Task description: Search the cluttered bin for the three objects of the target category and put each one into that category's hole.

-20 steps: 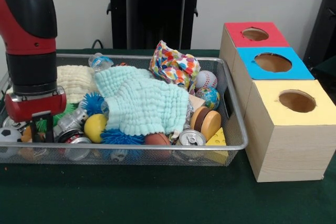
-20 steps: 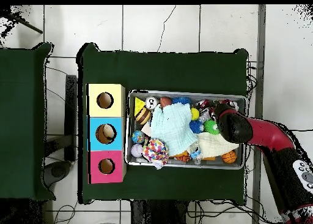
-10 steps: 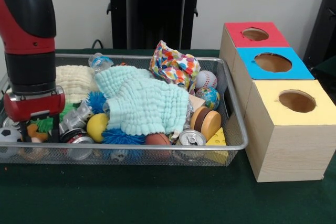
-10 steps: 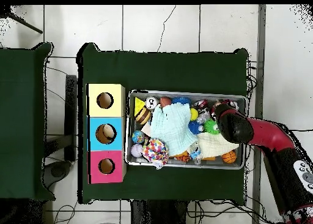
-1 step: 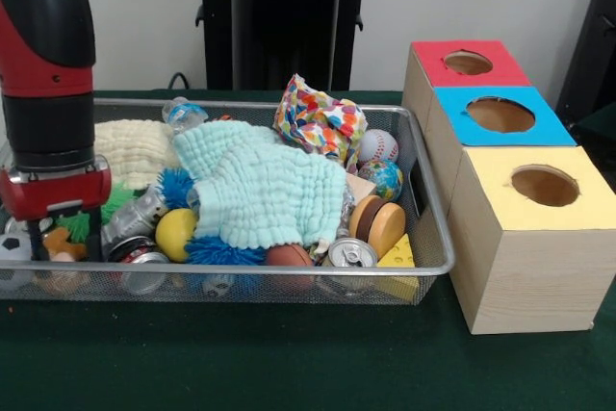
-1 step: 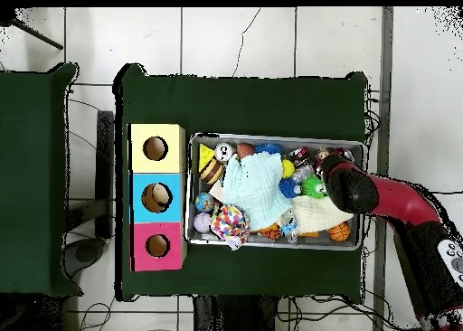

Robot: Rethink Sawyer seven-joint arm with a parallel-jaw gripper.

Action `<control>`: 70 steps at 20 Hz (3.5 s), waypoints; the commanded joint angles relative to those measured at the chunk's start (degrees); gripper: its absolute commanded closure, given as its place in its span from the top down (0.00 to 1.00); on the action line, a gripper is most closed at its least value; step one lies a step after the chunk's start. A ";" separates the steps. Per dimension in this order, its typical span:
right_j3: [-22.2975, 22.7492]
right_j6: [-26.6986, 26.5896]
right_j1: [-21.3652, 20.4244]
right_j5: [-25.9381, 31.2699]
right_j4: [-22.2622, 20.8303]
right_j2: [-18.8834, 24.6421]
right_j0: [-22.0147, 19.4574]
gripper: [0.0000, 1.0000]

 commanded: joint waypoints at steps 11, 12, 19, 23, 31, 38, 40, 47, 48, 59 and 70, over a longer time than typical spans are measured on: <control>-1.46 -3.58 4.20 1.20 -5.21 0.40 -3.76 1.00; -1.48 -2.69 4.71 0.55 -5.24 0.18 -3.32 1.00; -2.39 1.87 9.09 -2.94 -4.50 -0.22 -0.39 1.00; -4.33 0.90 11.93 -3.78 -4.84 -0.05 -0.17 1.00; -3.46 -2.13 12.10 -2.81 -4.74 1.92 -2.18 0.00; 0.71 -5.18 7.28 1.37 -3.84 3.44 -3.41 0.00; 3.79 -5.56 3.18 2.22 -3.73 3.66 -3.68 0.00; 19.67 0.99 -18.52 10.31 5.10 3.97 -3.32 0.00; 20.47 1.98 -19.53 10.09 5.73 4.01 -3.13 0.00; 30.47 14.78 -30.92 9.56 10.85 -2.41 9.15 0.00; 36.06 23.67 -32.29 1.83 17.89 -12.44 23.55 0.00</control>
